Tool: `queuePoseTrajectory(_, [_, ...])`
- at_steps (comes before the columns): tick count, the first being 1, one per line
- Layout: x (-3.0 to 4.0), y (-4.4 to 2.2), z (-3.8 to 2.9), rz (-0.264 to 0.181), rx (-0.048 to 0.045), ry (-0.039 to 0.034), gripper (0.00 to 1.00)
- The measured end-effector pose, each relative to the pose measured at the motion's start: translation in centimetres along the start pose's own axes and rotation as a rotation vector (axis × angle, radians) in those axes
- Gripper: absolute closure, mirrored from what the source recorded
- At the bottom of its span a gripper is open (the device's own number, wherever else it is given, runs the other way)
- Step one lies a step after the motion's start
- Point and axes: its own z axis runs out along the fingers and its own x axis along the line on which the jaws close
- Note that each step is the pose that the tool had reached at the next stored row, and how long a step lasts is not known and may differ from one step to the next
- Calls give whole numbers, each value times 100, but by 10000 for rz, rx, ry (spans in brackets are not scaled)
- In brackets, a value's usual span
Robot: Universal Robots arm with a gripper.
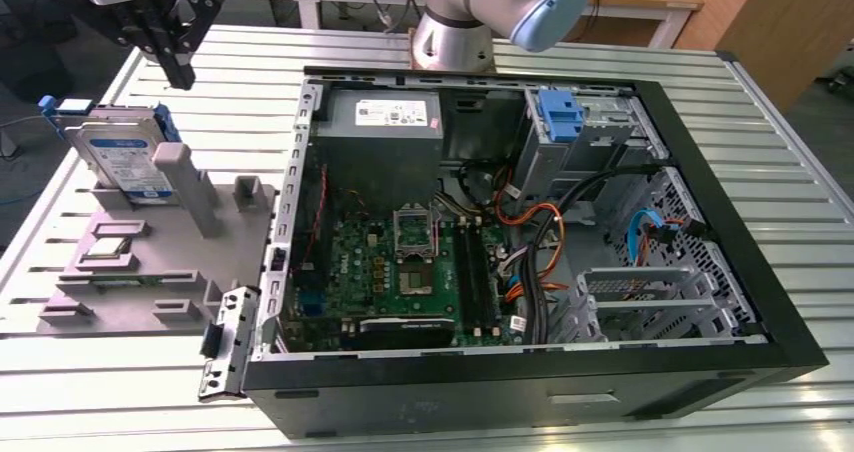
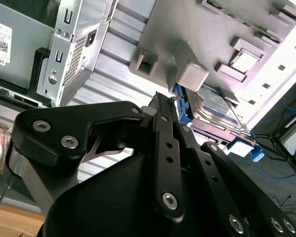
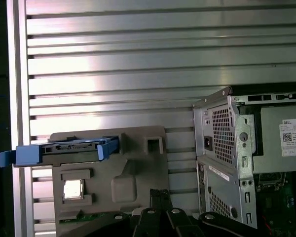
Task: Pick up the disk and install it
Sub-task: 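Reach for the disk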
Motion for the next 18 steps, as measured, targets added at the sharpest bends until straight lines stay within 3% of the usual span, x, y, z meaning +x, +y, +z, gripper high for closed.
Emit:
queuePoseTrajectory(10, [11,-1,0,1,-1,-1,90])
queuePoseTrajectory(18, [77,-6,0,0,0,-1,90])
